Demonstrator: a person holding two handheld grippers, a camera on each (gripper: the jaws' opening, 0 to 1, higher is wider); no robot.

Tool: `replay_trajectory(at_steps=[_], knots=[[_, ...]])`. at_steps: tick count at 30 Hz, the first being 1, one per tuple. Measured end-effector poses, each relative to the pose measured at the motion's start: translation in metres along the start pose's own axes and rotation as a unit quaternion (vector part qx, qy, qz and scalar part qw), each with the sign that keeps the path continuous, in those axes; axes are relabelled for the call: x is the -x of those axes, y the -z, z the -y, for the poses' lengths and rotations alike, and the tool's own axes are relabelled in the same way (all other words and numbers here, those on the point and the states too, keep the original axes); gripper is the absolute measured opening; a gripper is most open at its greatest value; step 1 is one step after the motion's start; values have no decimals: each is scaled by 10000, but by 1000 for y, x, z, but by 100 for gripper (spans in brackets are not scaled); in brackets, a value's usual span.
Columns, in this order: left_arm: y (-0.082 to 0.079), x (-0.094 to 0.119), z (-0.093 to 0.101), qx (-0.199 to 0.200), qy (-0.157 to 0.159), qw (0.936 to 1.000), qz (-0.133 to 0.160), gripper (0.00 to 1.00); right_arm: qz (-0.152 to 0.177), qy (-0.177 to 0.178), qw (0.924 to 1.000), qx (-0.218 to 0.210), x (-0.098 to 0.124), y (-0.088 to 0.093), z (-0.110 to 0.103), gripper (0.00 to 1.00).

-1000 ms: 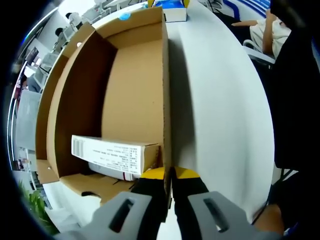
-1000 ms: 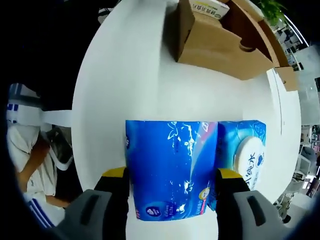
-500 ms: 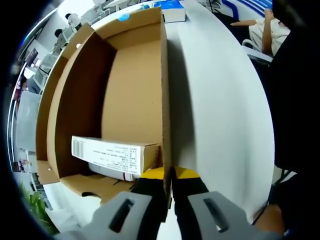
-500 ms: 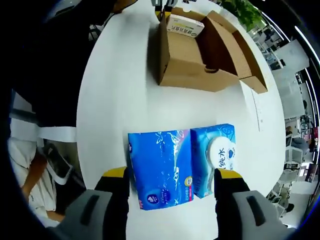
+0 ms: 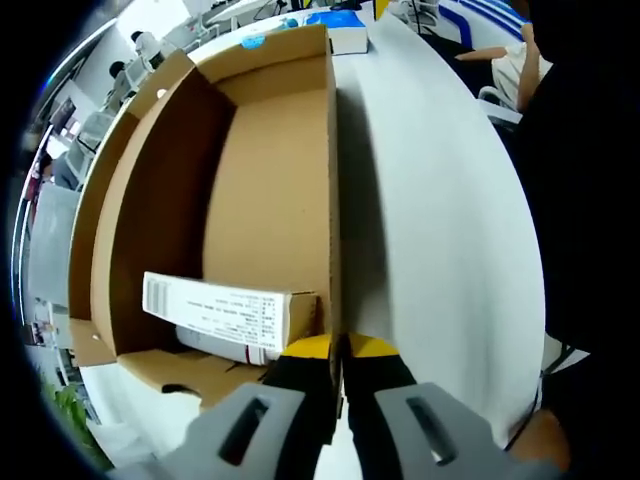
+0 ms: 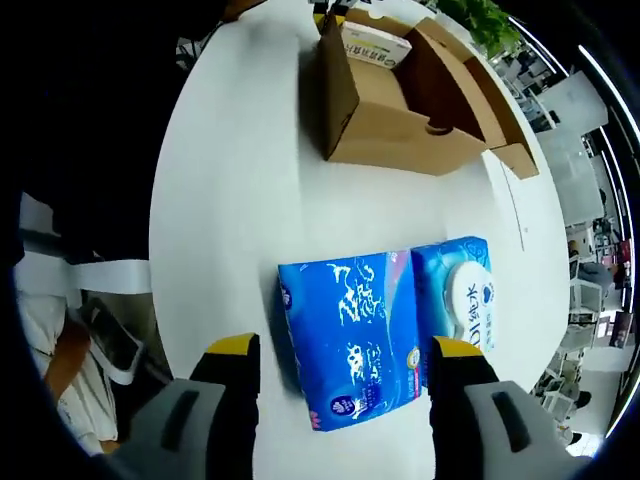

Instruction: Operate the shoe box by opening the lid, removing the specified soft item, and placing it in the target area until the item is outside and the box remains undamaged.

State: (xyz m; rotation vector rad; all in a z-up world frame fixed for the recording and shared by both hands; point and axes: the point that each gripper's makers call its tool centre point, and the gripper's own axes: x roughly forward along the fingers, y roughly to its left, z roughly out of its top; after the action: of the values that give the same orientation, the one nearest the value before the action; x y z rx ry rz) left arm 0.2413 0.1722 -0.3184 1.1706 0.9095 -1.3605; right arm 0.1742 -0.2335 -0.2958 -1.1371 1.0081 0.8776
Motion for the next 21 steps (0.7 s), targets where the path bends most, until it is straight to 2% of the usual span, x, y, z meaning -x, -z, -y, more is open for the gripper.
replay_trajectory(at_steps=[4,7,9,11,14,17,19,21], knots=[[0,0,0,12,0,10000,-10,3,158,63,9998,-74,-11,-1,4,67],[0,0,0,38,-7,10000,-7,3,199,149,9996,-104,-13,2,9,61],[-1,0,0,55,-26,10000,2,3,241,184,9993,-201,-14,3,13,65],[-1,0,0,52,-24,10000,-5,3,258,159,9991,-282,-15,5,12,64],[-1,0,0,56,-2,10000,-16,3,246,105,9995,-194,-14,7,8,64],[-1,1,0,49,10,10000,14,3,390,142,9986,-332,3,1,12,63],[-1,1,0,48,15,10000,19,3,554,218,9973,-440,21,-8,17,63],[-1,1,1,29,12,10000,10,2,767,444,9952,-403,41,-23,29,62]])
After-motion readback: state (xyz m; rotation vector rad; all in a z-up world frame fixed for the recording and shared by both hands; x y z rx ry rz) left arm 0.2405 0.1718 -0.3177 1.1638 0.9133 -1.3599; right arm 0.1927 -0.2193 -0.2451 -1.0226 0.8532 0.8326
